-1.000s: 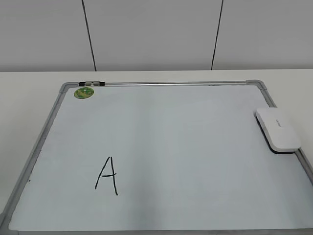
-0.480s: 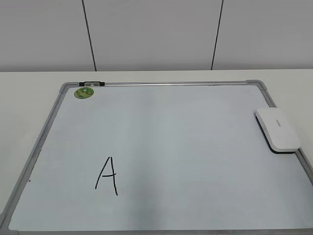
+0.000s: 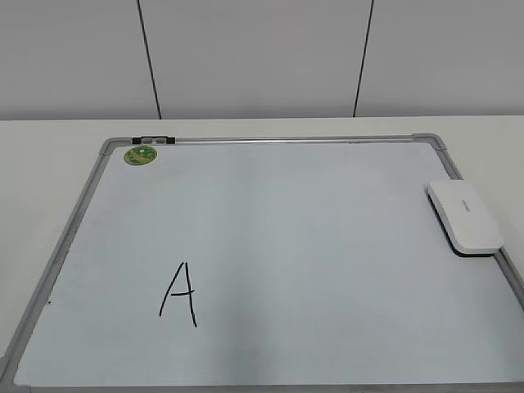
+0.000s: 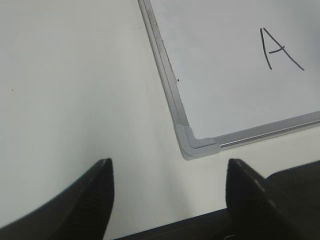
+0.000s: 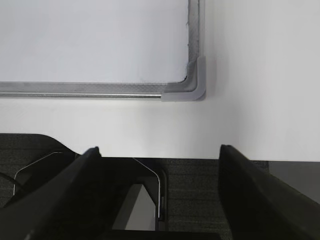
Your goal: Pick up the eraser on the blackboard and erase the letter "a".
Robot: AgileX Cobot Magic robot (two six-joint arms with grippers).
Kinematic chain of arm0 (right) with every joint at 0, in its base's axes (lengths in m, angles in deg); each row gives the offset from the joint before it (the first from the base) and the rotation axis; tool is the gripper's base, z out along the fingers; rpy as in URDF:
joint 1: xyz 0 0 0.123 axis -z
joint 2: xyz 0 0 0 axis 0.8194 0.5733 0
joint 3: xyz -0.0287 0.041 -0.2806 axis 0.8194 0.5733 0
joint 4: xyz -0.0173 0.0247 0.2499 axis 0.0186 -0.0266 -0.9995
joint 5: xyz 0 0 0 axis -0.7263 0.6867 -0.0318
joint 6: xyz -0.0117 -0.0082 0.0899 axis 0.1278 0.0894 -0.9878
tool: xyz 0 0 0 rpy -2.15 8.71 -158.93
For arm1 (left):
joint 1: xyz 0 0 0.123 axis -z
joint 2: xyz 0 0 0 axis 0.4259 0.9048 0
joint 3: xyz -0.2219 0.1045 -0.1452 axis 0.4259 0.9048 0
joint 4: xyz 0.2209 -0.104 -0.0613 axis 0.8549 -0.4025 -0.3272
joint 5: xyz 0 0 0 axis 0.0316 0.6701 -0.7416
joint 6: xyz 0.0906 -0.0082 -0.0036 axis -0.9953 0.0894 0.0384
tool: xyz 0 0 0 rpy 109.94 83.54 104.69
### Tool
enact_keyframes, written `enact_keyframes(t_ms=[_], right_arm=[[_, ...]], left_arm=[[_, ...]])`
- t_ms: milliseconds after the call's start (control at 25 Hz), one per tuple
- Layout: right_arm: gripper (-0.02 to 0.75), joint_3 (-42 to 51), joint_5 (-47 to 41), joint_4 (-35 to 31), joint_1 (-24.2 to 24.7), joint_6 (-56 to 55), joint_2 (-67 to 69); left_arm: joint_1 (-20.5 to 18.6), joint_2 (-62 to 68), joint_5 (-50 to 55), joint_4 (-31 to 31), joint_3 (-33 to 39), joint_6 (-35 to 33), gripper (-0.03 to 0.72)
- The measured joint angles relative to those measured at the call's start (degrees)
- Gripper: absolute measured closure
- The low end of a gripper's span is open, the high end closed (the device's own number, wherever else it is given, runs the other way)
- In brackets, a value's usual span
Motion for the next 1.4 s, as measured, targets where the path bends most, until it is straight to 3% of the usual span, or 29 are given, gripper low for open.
enact_keyframes(t_ms=[880,1400], right_arm=[[0.202,1.0,0.0,0.0,0.0,0.0,-2.6],[0.202,1.5,-0.7,0.3,0.0,0.0,-26.2]], left_arm=[[0.0,-0.3,-0.1,0.0,0.0,0.0,0.190],[-13.5,-4.3,-0.1,0.1,0.0,0.0,0.193]])
